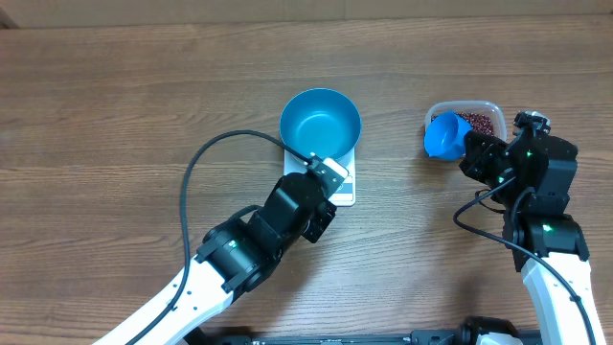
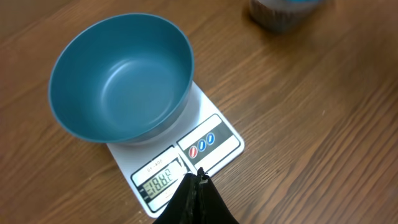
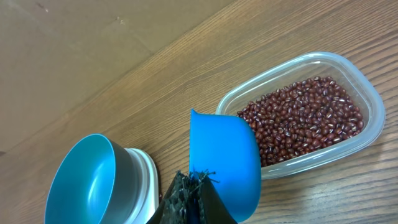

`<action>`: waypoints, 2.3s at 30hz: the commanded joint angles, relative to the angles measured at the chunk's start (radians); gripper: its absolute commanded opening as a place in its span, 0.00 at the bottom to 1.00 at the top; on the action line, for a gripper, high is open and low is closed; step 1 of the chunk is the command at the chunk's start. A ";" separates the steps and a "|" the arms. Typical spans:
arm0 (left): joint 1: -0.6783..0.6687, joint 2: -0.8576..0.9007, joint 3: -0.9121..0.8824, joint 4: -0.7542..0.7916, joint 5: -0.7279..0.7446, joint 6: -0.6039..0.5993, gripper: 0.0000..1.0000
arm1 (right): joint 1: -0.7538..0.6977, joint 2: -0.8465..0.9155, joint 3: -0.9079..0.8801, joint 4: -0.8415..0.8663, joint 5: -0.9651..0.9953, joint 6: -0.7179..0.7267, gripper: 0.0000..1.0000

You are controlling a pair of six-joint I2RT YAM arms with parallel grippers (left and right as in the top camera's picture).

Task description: Scoop item into bowl and weigh 150g on scale

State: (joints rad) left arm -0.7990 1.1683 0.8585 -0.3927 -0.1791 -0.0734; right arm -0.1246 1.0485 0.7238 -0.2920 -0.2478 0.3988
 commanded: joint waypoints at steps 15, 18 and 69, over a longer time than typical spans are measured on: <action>0.079 -0.075 -0.005 -0.054 -0.075 -0.125 0.99 | -0.006 -0.003 0.029 0.006 0.000 -0.003 0.04; 0.079 -0.075 -0.005 -0.060 -0.075 -0.125 1.00 | -0.006 -0.003 0.029 0.006 0.000 -0.003 0.04; 0.079 -0.056 -0.005 -0.042 -0.161 -0.095 1.00 | -0.006 -0.003 0.029 0.006 0.000 -0.003 0.04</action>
State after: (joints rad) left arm -0.7246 1.1072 0.8585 -0.4381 -0.3264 -0.1841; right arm -0.1246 1.0485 0.7238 -0.2916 -0.2478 0.3988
